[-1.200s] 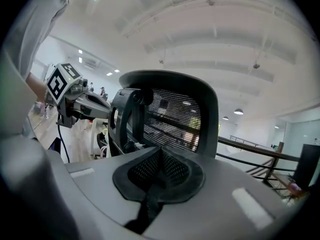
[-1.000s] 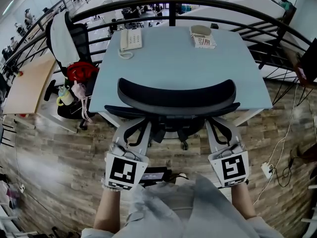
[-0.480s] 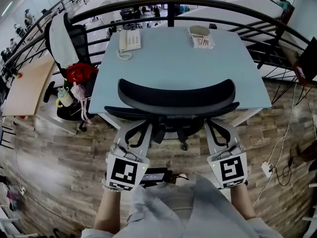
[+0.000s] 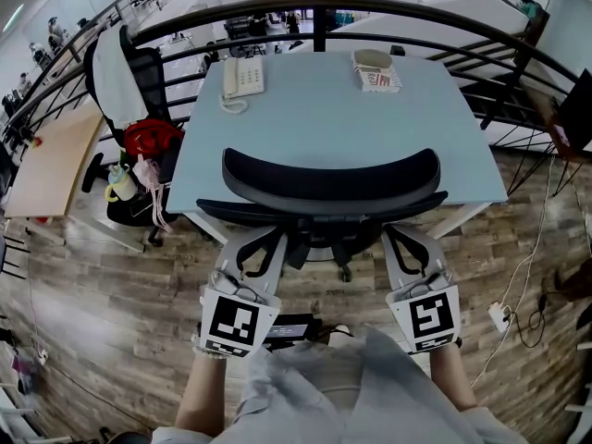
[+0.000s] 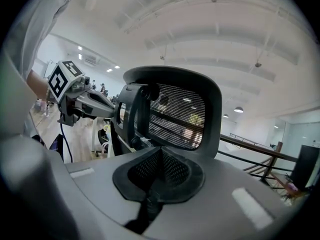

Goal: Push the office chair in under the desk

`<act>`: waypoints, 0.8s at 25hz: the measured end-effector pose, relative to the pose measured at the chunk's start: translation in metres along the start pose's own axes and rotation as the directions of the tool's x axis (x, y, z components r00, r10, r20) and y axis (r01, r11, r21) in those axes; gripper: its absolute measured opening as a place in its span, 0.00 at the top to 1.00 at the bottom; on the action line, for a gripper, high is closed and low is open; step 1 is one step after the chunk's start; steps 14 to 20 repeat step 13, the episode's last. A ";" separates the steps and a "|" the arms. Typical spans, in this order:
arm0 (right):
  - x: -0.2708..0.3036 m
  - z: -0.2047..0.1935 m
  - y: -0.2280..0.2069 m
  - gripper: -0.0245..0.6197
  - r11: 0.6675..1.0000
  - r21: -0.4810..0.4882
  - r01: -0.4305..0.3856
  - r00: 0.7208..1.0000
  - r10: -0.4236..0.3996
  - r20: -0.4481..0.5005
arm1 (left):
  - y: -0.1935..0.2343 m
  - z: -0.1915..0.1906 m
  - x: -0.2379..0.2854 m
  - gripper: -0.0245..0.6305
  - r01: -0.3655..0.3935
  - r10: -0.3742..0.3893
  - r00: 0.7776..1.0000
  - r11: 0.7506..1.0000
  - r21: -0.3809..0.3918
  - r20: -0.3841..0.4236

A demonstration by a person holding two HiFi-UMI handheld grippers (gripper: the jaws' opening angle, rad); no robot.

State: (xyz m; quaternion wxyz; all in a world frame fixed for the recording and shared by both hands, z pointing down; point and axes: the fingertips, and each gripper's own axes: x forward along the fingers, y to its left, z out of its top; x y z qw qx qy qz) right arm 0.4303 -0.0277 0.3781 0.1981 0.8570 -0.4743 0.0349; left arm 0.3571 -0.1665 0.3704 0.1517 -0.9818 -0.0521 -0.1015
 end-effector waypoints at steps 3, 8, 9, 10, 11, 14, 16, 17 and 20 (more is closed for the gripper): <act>0.000 0.000 0.001 0.95 1.000 -0.003 -0.001 1.000 0.001 0.002 | 0.000 0.001 0.000 0.96 0.000 0.000 1.000 1.000 0.001 0.003; -0.001 0.000 0.002 0.95 1.000 0.006 -0.008 1.000 0.008 -0.016 | -0.001 0.001 -0.002 0.96 -0.003 0.003 1.000 1.000 -0.005 -0.005; -0.001 0.000 0.002 0.95 1.000 0.012 -0.010 1.000 0.010 -0.018 | -0.001 0.000 -0.002 0.96 -0.003 0.003 1.000 1.000 -0.010 -0.010; -0.001 -0.001 0.003 0.95 1.000 0.019 -0.011 1.000 0.012 -0.017 | -0.001 -0.001 -0.002 0.96 -0.003 0.003 1.000 1.000 -0.012 -0.011; -0.001 -0.001 0.003 0.95 1.000 0.024 -0.012 1.000 0.012 -0.016 | -0.001 -0.001 -0.002 0.96 -0.003 0.003 1.000 1.000 -0.011 -0.011; -0.002 -0.001 0.003 0.95 0.999 0.031 -0.013 1.000 0.014 -0.015 | -0.001 -0.002 -0.003 0.96 -0.002 0.002 1.000 1.000 -0.008 -0.007; -0.002 -0.001 0.003 0.95 0.999 0.031 -0.013 1.000 0.014 -0.015 | -0.001 -0.002 -0.003 0.96 -0.002 0.002 1.000 1.000 -0.008 -0.007; -0.002 -0.001 0.003 0.95 0.999 0.031 -0.013 1.000 0.014 -0.015 | -0.001 -0.002 -0.003 0.96 -0.002 0.002 1.000 1.000 -0.008 -0.007; -0.002 -0.001 0.003 0.95 0.999 0.031 -0.013 1.000 0.014 -0.015 | -0.001 -0.002 -0.003 0.96 -0.002 0.002 1.000 1.000 -0.008 -0.007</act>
